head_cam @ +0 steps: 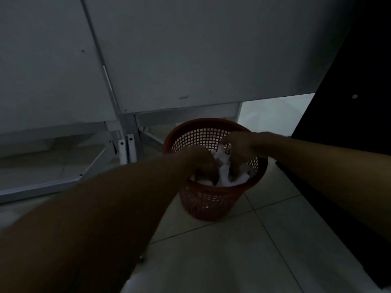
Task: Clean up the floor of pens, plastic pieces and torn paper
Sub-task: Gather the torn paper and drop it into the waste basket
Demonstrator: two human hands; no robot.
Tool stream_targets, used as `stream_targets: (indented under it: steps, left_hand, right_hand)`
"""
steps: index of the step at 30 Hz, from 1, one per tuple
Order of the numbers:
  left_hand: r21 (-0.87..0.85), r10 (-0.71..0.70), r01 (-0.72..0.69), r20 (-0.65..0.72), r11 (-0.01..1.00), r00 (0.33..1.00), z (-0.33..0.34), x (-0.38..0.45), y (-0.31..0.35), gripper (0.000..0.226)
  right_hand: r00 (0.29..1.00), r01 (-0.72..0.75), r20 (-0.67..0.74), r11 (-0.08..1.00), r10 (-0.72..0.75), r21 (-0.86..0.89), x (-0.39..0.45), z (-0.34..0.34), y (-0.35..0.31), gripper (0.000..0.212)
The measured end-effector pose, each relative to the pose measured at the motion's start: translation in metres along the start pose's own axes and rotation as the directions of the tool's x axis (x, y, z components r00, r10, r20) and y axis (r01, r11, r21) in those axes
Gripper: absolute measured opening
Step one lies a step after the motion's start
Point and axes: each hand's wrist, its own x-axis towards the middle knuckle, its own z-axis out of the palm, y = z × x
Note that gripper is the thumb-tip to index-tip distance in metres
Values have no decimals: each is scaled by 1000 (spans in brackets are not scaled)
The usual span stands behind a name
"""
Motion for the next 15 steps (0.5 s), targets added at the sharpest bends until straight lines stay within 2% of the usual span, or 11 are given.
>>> stream_targets:
  steps: [2, 5, 8, 10, 14, 15]
  left_hand:
    - [-44, -40, 40, -3, 998, 999, -19, -12, 0, 63]
    - [-101, 19, -40, -198, 994, 980, -36, -34, -3, 85]
    - [-35, 79, -106, -452, 994, 888, -40, -49, -5, 59]
    - [-49, 125, -181, -544, 982, 830, -40, -51, -9, 45]
    - [-69, 215, -329, -629, 942, 747, -41, -62, -20, 35]
    - [-56, 232, -353, -657, 934, 717, -42, -68, -24, 35]
  right_hand:
    - [999, -17, -50, 1000, 17, 0, -1, -4, 3, 84]
    - [997, -18, -72, 1000, 19, 11, -7, -3, 2, 76]
    - [991, -12, -135, 1000, 10, -15, -13, -6, -2, 76]
    - [971, 16, -238, 999, -22, -30, -14, -11, -2, 73]
    - [884, 139, -459, 987, -88, 78, -18, -21, -12, 31]
    - [858, 172, -505, 979, -92, 114, -17, -23, -18, 30]
